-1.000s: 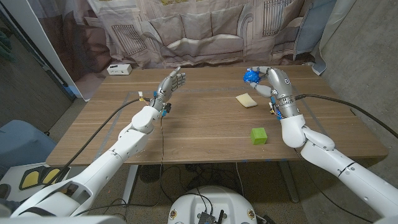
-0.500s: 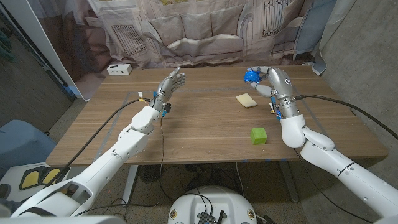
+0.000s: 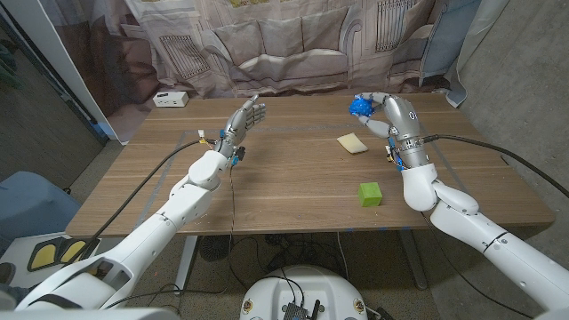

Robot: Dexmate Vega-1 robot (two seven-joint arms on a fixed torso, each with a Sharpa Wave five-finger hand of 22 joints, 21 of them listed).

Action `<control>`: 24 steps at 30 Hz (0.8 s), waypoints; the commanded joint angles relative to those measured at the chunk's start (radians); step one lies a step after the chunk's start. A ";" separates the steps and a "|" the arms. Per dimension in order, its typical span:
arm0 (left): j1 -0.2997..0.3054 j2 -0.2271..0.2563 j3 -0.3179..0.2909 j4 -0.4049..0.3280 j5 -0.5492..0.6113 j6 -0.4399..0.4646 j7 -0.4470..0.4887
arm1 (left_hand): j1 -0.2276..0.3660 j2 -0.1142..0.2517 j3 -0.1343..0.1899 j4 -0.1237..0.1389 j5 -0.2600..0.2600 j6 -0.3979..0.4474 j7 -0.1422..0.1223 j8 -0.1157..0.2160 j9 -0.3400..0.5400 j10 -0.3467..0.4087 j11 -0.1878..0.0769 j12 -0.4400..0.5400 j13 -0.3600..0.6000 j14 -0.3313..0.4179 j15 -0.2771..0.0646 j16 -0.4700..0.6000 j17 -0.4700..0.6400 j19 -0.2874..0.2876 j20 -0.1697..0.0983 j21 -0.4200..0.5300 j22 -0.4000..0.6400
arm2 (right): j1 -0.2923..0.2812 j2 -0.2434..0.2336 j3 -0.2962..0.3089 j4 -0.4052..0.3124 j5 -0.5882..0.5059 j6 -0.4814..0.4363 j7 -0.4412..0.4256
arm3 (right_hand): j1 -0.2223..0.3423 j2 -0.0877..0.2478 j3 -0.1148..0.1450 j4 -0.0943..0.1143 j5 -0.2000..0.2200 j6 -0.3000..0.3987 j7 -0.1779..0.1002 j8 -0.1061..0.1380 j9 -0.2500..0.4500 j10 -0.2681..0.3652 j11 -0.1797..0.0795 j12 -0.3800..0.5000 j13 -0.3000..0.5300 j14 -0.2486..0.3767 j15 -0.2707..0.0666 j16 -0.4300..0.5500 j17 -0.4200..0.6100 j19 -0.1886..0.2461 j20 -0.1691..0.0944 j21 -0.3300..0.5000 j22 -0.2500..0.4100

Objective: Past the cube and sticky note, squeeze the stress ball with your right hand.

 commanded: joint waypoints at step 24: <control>-0.019 -0.015 0.002 0.036 -0.003 -0.006 -0.002 | 0.003 0.009 0.002 -0.009 -0.001 0.009 0.002 0.001 0.004 0.008 0.003 0.000 0.005 0.009 -0.004 -0.001 0.003 0.008 0.000 0.003 0.003 | 0.000 -0.016 -0.004 -0.016 0.001 -0.043 0.037 | 0.008 0.070 -0.018 0.013 -0.010 -0.070 0.025 -0.033 -0.019 -0.061 0.019 -0.036 -0.013 -0.039 -0.082 -0.049 0.004 -0.078 0.029 -0.029 -0.003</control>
